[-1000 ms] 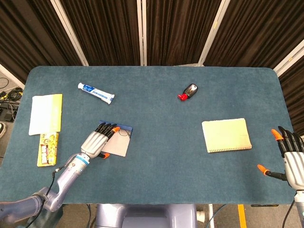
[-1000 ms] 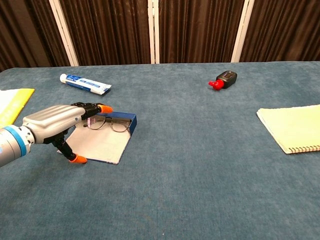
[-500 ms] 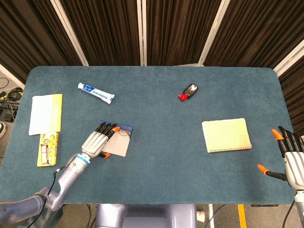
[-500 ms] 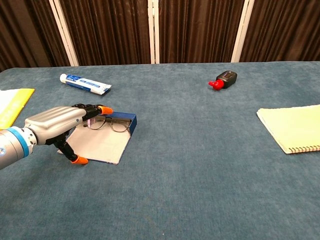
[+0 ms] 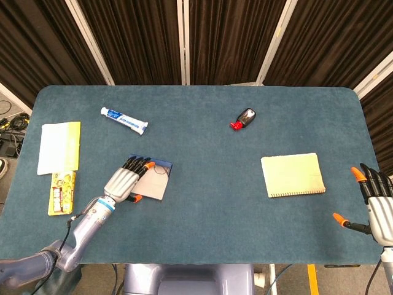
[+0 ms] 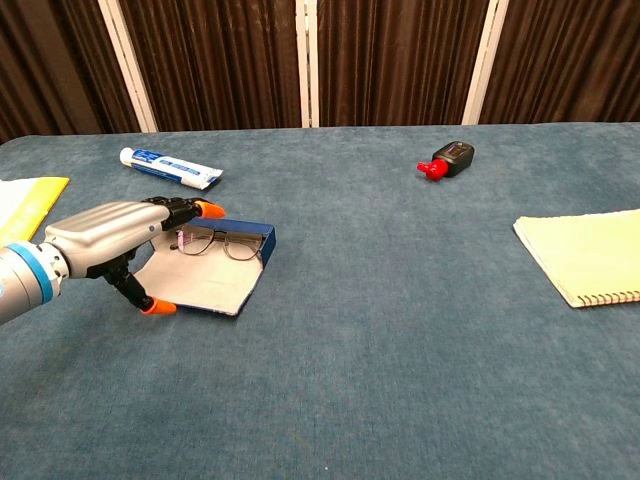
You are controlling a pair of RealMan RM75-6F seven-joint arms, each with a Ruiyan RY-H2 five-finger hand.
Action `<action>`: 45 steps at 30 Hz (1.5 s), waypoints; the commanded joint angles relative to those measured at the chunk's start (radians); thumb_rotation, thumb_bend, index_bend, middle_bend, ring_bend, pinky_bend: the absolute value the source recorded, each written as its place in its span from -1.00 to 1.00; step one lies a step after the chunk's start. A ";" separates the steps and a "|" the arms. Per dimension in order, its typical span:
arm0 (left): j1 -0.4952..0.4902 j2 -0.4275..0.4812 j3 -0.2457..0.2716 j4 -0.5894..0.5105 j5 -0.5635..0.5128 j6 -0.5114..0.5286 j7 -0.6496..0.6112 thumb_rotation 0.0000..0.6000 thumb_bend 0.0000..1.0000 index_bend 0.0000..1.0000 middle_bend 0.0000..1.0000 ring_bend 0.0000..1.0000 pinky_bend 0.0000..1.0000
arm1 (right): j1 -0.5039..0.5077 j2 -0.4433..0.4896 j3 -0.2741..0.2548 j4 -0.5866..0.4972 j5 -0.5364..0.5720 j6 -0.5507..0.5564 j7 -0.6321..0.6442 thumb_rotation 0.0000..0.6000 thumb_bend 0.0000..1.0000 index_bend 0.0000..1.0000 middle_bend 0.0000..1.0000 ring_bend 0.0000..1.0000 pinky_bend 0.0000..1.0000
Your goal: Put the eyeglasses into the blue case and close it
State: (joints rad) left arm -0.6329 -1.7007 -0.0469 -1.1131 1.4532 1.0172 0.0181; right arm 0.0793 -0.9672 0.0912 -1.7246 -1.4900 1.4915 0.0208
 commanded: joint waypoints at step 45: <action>0.008 0.106 0.015 -0.124 0.016 0.022 -0.004 1.00 0.10 0.27 -1.00 -1.00 -1.00 | 0.001 0.004 -0.003 -0.002 -0.006 -0.003 0.013 1.00 -1.00 -1.00 -1.00 -1.00 -1.00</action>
State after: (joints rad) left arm -0.6367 -1.6305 -0.0452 -1.1976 1.4546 1.0236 0.0043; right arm 0.0807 -0.9634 0.0880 -1.7262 -1.4955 1.4879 0.0337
